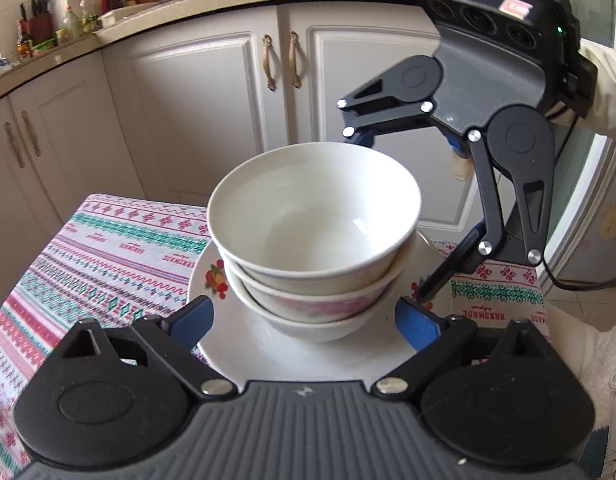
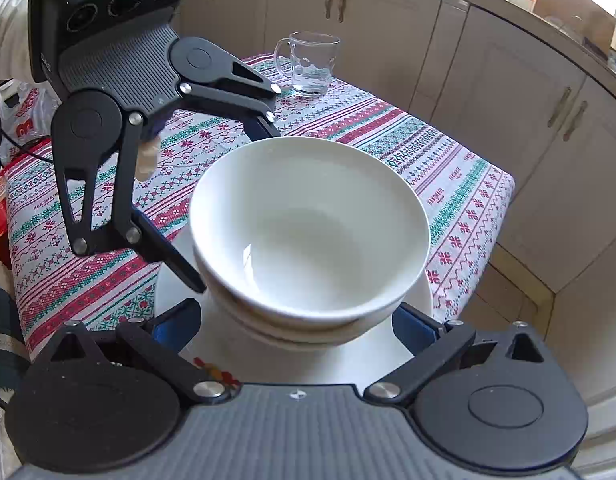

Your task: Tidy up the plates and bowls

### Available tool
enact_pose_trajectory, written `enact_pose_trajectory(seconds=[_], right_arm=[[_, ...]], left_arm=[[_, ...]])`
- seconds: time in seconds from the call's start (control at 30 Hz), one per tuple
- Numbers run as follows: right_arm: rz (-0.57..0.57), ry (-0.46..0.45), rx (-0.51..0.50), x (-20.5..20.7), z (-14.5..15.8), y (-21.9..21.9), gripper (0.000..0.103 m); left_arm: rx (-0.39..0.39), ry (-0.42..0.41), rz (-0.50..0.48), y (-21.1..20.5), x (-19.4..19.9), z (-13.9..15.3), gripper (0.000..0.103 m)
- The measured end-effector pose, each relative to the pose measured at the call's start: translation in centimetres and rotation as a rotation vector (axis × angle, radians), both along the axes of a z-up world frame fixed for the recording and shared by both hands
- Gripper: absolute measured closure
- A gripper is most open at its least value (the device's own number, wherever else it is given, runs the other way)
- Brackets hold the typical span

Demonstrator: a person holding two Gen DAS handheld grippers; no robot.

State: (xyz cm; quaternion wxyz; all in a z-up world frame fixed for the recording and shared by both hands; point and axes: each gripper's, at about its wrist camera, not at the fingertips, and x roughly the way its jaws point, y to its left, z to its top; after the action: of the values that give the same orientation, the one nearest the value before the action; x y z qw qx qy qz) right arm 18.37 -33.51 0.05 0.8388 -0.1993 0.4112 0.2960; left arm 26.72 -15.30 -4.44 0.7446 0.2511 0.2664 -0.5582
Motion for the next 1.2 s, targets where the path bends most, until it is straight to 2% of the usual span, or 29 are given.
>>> enact_pose_trajectory(seconds=[0.17,0.37,0.53,0.67,0.83,0.93,1.2], right_arm=[[-0.112,-0.048,-0.018,-2.5,0.9,0.5,0.0],[-0.332,-0.12,-0.059,-6.1,2.4,2.1,0.0],[-0.559,-0.175,-0.053,-8.4,3.6,3.7,0.0],[-0.727,-0.181,0.01,-10.2,3.6,5.1,0.0],[-0.886,-0.174,0.066,-13.3,2.8,6.4,0.0],[-0.91,-0.169,0.087,-14.6,2.9,6.9,0.0],[-0.961,-0.26,0.122,-17.3,5.1,7.4,0.0]], left_arm=[[-0.026,-0.1,0.152,2.3,-2.7,1.0,0.003],[-0.061,-0.161,0.427,4.5,-6.2,2.9,0.003],[-0.095,-0.184,0.649,5.5,-9.7,4.2,0.003],[-0.117,-0.131,0.78,6.6,-12.4,4.2,0.003],[-0.101,-0.07,0.863,7.4,-14.6,4.3,0.003],[-0.099,-0.089,0.888,7.7,-15.8,4.6,0.003],[-0.129,-0.106,0.941,8.1,-17.3,6.1,0.003]])
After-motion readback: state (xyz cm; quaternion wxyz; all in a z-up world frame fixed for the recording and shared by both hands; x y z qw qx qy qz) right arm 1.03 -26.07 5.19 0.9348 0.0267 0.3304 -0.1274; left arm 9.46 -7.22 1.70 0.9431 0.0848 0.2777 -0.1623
